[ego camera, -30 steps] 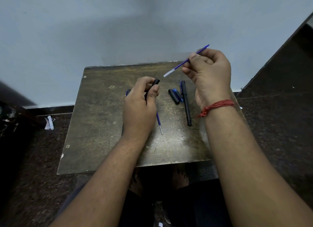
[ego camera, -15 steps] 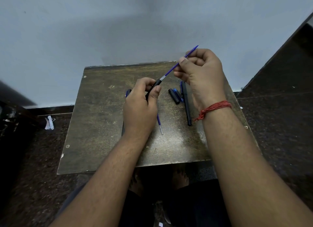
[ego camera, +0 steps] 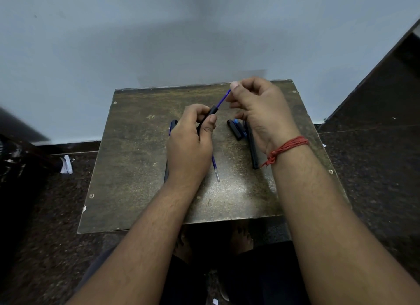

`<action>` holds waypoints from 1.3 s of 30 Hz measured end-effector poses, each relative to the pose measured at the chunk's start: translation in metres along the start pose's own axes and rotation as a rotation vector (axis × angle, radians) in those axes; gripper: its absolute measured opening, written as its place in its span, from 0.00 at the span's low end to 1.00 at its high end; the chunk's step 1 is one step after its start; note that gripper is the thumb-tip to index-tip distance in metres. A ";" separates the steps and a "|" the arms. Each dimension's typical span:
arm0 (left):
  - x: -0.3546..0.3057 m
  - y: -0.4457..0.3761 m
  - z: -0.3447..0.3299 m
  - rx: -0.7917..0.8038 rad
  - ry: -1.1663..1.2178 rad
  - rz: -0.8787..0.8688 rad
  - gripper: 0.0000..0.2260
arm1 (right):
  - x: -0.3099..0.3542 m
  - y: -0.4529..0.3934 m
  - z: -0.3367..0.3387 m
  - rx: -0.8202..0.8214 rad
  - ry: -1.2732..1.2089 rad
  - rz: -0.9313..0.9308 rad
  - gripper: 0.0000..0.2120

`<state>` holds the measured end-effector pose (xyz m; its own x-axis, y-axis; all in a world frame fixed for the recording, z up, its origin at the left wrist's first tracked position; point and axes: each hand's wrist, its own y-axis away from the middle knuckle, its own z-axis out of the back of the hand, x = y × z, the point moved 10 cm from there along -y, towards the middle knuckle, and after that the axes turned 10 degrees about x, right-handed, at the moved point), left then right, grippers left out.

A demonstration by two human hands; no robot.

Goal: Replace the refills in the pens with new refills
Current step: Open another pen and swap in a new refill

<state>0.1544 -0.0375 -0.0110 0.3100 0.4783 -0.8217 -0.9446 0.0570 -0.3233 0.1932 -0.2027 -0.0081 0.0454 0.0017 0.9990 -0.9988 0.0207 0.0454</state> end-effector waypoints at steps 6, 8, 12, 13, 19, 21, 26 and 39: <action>0.003 -0.001 0.000 0.003 0.016 0.008 0.03 | 0.005 0.002 -0.011 0.048 0.095 0.010 0.05; 0.004 -0.001 0.001 -0.003 0.020 0.010 0.03 | 0.007 0.002 -0.011 0.058 0.168 0.015 0.05; 0.005 -0.001 0.002 -0.016 0.022 0.021 0.02 | 0.015 0.000 0.018 -0.074 0.421 0.034 0.06; 0.006 -0.001 0.004 -0.027 0.027 0.024 0.02 | 0.017 0.000 0.026 -0.109 0.557 0.029 0.06; 0.008 0.000 0.006 -0.055 0.028 0.030 0.02 | -0.001 -0.002 0.010 0.014 1.210 -0.070 0.05; 0.008 0.000 0.007 -0.055 0.032 0.028 0.02 | -0.006 0.002 0.001 0.048 1.307 -0.096 0.09; 0.007 -0.001 0.007 -0.060 0.032 0.025 0.03 | -0.005 0.007 -0.005 0.025 1.388 -0.110 0.15; 0.008 -0.001 0.006 -0.050 0.027 0.026 0.02 | -0.004 -0.005 0.021 -0.128 0.735 -0.128 0.05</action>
<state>0.1569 -0.0282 -0.0141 0.2887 0.4554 -0.8422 -0.9461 0.0007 -0.3239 0.1977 -0.2241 -0.0126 0.2076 0.6566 0.7251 -0.9767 0.1810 0.1157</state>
